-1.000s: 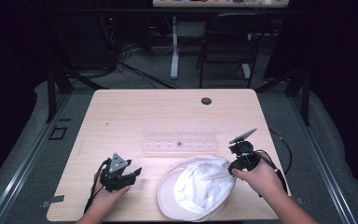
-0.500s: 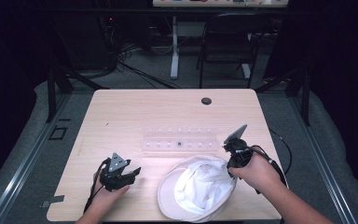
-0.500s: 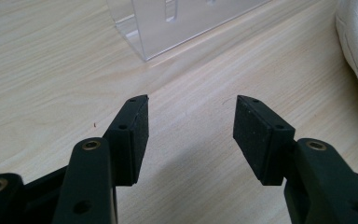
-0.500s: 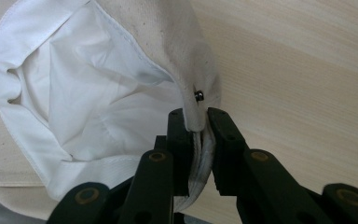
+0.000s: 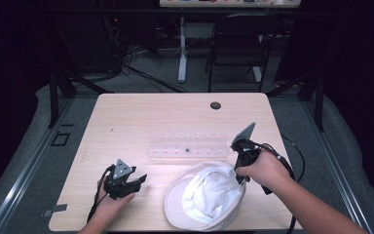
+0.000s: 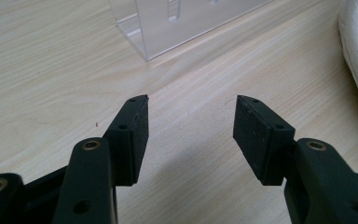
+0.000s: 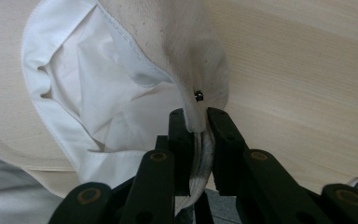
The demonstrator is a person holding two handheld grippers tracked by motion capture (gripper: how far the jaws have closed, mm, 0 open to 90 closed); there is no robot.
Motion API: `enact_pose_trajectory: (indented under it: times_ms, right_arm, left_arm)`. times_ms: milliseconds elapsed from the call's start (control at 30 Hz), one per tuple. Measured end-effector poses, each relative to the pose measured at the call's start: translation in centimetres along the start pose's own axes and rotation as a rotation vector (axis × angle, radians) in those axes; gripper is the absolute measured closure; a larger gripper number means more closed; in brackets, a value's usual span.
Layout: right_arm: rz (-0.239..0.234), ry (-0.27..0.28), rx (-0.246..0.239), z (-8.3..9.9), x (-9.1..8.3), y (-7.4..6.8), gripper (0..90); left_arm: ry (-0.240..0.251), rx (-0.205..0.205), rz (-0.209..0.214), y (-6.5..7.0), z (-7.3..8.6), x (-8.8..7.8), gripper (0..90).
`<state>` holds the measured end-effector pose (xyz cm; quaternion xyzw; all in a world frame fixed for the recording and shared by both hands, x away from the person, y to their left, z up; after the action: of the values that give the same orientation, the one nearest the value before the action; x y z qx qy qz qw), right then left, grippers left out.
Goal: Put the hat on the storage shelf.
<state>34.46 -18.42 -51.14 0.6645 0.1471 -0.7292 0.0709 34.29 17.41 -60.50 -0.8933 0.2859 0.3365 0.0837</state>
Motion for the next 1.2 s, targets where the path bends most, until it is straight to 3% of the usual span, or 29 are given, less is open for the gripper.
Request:
enact_pose_trajectory:
  times_ms: [33, 167, 433, 500, 633, 767, 900, 933, 1133, 1200]
  right_arm:
    - [-0.018, 0.025, 0.023, -0.1, 0.1, -0.1, 80.5]
    - [-0.050, 0.013, 0.054, -0.3, -0.3, 0.1, 80.6]
    - [-0.032, 0.001, 0.044, -0.3, -1.6, 0.2, 80.6]
    - [-0.005, 0.016, 0.050, -0.4, -2.2, 0.0, 80.7]
    - [0.003, 0.028, 0.055, -0.6, -2.8, -0.1, 80.8]
    - [-0.023, 0.031, 0.095, -0.6, -3.6, 0.1, 81.0]
    - [-0.016, 0.003, 0.076, -0.4, -4.0, 0.4, 81.1]
    - [-0.025, 0.026, 0.096, -0.4, -4.0, 0.3, 81.1]
    - [-0.042, 0.000, 0.092, -0.3, -4.7, 0.3, 81.1]
    - [-0.053, 0.017, 0.112, -0.4, -4.9, 0.1, 81.1]
  left_arm:
    - [0.000, 0.001, 0.000, 0.0, 0.0, 0.0, 45.9]
    - [-0.001, 0.001, 0.000, 0.0, 0.0, 0.0, 45.9]
    - [0.002, -0.001, -0.004, -0.1, 0.0, 0.1, 45.9]
    - [0.002, -0.003, -0.004, -0.1, 0.0, 0.1, 45.9]
    - [0.005, -0.003, -0.002, -0.1, 0.0, 0.1, 45.9]
    - [-0.003, -0.002, 0.001, -0.2, 0.1, 0.1, 45.9]
    - [-0.003, -0.002, 0.000, -0.2, 0.0, 0.0, 45.9]
    - [-0.003, -0.002, 0.000, -0.2, 0.0, 0.1, 45.9]
    - [-0.007, -0.002, 0.001, -0.2, 0.1, 0.1, 45.9]
    - [-0.003, -0.003, 0.000, -0.1, 0.1, 0.1, 45.9]
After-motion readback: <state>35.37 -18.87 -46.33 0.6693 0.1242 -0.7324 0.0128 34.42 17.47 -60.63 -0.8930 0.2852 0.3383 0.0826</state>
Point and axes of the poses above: each handheld gripper's, and its own axes: x roughly forward along the jaws, z roughly out of its underside, y roughly to its right, the point moved 6 cm from there along x, roughly forward along the jaws, and after that the axes turned 4 degrees about -x, right-handed, at the moved point
